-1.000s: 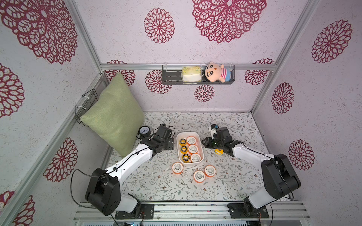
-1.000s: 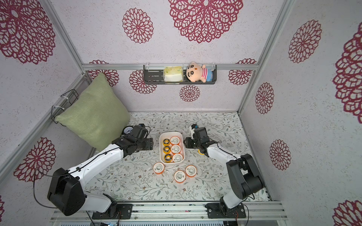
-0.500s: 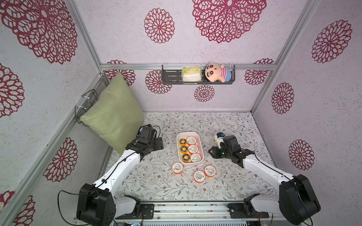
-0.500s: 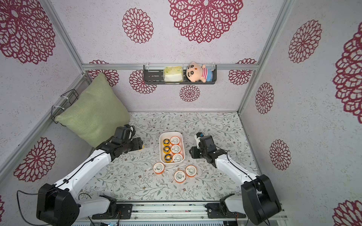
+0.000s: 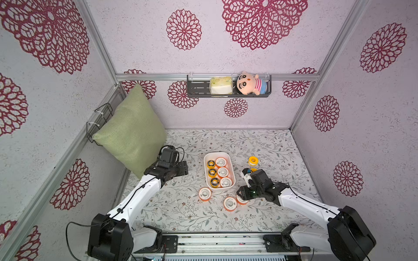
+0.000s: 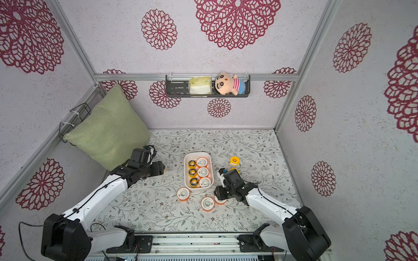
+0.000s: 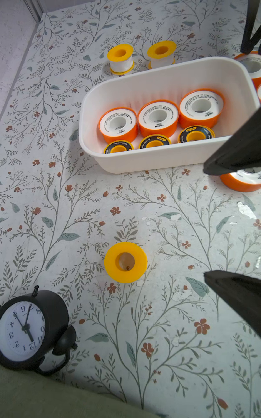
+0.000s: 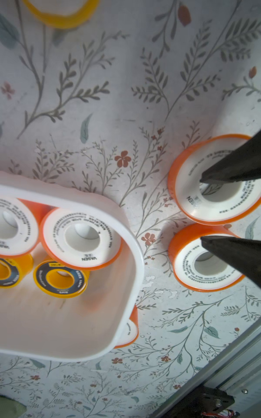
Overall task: Put the sealing tape into the storage box
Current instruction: Pick up the sealing tape at the center of the board.
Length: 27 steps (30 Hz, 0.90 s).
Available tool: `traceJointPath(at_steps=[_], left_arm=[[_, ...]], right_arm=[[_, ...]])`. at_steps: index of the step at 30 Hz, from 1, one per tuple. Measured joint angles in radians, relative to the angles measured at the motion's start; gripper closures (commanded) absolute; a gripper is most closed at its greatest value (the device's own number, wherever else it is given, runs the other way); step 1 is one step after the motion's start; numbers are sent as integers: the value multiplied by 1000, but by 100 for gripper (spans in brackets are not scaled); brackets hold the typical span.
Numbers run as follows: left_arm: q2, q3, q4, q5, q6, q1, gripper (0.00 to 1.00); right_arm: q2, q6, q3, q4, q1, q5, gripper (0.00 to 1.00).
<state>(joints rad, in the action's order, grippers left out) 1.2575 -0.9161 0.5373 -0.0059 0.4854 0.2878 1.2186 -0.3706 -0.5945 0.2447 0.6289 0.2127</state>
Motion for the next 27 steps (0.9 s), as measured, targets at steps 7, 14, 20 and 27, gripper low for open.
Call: traceJointPath(at_steps=[7,14,20,27], left_arm=[[-13,0,-2,7,1,-1,26],[-13,4,-8,19,6,-1,26],[-12,9,-12,23,9,-1,26],[-12,11,-21,24,14,-1,26]], right_arm=[[40,-6,0,1,24,-3,53],[65,-5,0,12,45,-8,49],[78,-12,-10,45,50,-69,41],[78,-23,-19,74,50,-143,44]])
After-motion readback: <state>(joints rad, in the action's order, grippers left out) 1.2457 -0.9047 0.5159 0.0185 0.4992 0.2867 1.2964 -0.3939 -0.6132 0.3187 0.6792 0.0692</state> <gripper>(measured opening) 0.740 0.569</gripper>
